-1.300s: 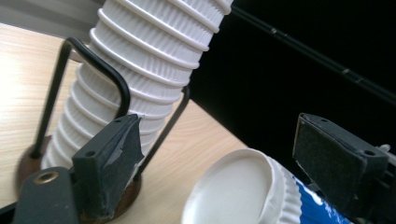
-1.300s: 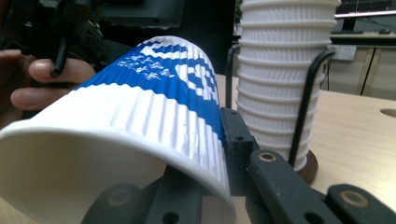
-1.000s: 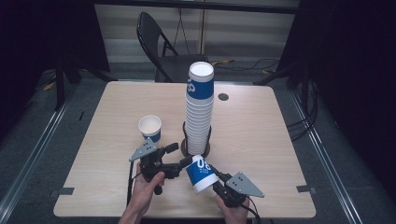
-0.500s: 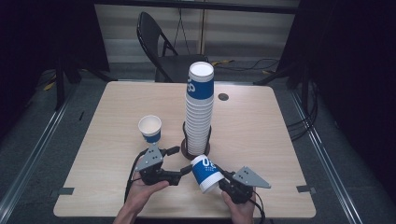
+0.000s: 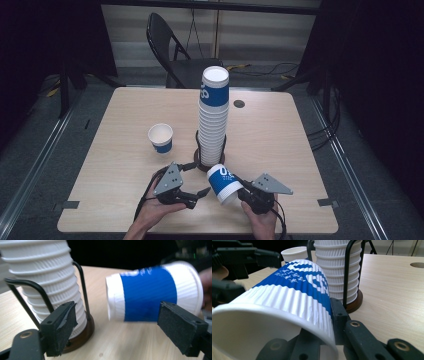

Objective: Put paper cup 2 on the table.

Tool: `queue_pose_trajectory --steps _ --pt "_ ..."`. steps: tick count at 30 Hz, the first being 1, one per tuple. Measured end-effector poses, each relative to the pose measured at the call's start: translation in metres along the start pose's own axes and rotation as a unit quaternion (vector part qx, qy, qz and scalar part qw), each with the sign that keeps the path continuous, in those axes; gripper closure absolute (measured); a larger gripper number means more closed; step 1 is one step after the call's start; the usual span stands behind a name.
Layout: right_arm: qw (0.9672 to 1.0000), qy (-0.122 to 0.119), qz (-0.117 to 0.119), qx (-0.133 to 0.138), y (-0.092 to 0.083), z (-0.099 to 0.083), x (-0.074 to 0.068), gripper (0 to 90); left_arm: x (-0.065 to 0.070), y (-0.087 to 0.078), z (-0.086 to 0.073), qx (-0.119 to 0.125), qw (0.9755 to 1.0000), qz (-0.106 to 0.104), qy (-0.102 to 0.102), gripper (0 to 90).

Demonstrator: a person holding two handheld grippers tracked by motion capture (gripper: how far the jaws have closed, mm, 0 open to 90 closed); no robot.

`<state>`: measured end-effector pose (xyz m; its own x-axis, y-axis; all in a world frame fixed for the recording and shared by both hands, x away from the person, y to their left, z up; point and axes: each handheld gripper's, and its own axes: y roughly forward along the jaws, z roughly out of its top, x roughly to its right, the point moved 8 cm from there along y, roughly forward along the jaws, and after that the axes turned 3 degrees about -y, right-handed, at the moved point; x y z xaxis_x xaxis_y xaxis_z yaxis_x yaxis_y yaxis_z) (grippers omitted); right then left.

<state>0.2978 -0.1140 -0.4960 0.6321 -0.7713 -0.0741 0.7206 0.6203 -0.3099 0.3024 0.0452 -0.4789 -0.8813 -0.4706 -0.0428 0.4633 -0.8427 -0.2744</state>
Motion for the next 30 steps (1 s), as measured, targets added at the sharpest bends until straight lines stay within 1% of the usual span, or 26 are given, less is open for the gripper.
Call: queue_pose_trajectory --steps 1,2,4,5,6,8,10,11,13,14,16,17,19,20,22,25,26,27,28,29,30 --pt "1.0 0.0 0.0 -0.001 -0.001 0.001 0.001 85.8 0.001 0.0 -0.001 -0.006 0.9999 0.0 0.011 16.0" --pt "1.0 -0.001 0.002 -0.003 -0.002 0.001 0.001 85.8 0.002 0.001 -0.003 -0.008 0.9998 0.004 0.017 15.5" --pt "1.0 -0.003 0.002 -0.008 -0.002 0.002 0.002 85.8 0.003 0.002 -0.006 -0.02 0.9993 0.008 0.03 15.8" --pt "0.9999 -0.003 0.005 -0.009 -0.002 0.003 0.003 85.8 0.004 0.002 -0.007 -0.022 0.9992 0.009 0.033 15.6" --pt "0.9999 -0.003 0.006 -0.01 -0.002 0.003 0.003 85.8 0.006 0.003 -0.007 -0.019 0.9991 0.005 0.036 15.4" --pt "0.9998 -0.006 0.01 -0.016 -0.002 0.004 0.003 85.8 0.008 0.004 -0.008 -0.022 0.9983 0.002 0.053 15.5" --pt "0.9997 -0.007 0.013 -0.022 -0.002 0.005 0.003 85.8 0.009 0.005 -0.009 -0.028 0.9969 0.007 0.073 15.8" --pt "0.9996 -0.008 0.014 -0.022 -0.002 0.006 0.003 85.8 0.009 0.004 -0.008 -0.028 0.9959 0.013 0.084 15.9" --pt "0.9995 -0.006 0.018 -0.026 -0.002 0.008 0.002 85.8 0.009 0.004 -0.007 -0.019 0.994 0.019 0.106 15.8" --pt "0.9996 -0.004 0.013 -0.026 -0.002 0.009 0.003 85.8 0.009 0.004 -0.007 -0.021 0.9929 0.023 0.115 16.0" --pt "0.9994 -0.005 0.018 -0.03 -0.002 0.011 0.001 85.8 0.01 0.003 -0.007 -0.026 0.9893 0.03 0.14 16.0" --pt "0.9992 -0.006 0.018 -0.035 -0.002 0.011 0.001 85.8 0.011 0.004 -0.008 -0.03 0.9873 0.03 0.153 16.1" --pt "0.9987 -0.01 0.025 -0.044 0.0 0.012 -0.002 85.8 0.012 0.004 -0.008 -0.034 0.9857 0.032 0.162 16.4" --pt "0.9984 -0.011 0.028 -0.047 0.0 0.013 -0.003 85.8 0.012 0.004 -0.009 -0.036 0.9848 0.036 0.166 16.4" --pt "0.9979 -0.009 0.03 -0.056 0.001 0.012 -0.004 85.8 0.012 0.005 -0.011 -0.045 0.9806 0.046 0.185 15.8" --pt "0.9973 -0.009 0.038 -0.063 0.003 0.011 -0.006 85.8 0.014 0.006 -0.013 -0.053 0.9748 0.051 0.211 15.9" --pt "0.9969 -0.006 0.04 -0.067 0.003 0.011 -0.006 85.8 0.013 0.006 -0.012 -0.054 0.9724 0.057 0.219 15.9" --pt "0.9965 -0.007 0.043 -0.072 0.004 0.01 -0.007 85.9 0.013 0.006 -0.013 -0.057 0.9709 0.06 0.225 16.0" --pt "0.9961 -0.007 0.044 -0.076 0.005 0.01 -0.007 85.9 0.014 0.007 -0.013 -0.059 0.97 0.057 0.229 16.3" --pt "0.9958 -0.007 0.048 -0.079 0.005 0.01 -0.008 85.9 0.015 0.007 -0.013 -0.062 0.9686 0.056 0.234 16.4" --pt "0.9952 -0.01 0.049 -0.084 0.006 0.01 -0.009 85.8 0.015 0.007 -0.013 -0.067 0.9657 0.06 0.244 16.3"
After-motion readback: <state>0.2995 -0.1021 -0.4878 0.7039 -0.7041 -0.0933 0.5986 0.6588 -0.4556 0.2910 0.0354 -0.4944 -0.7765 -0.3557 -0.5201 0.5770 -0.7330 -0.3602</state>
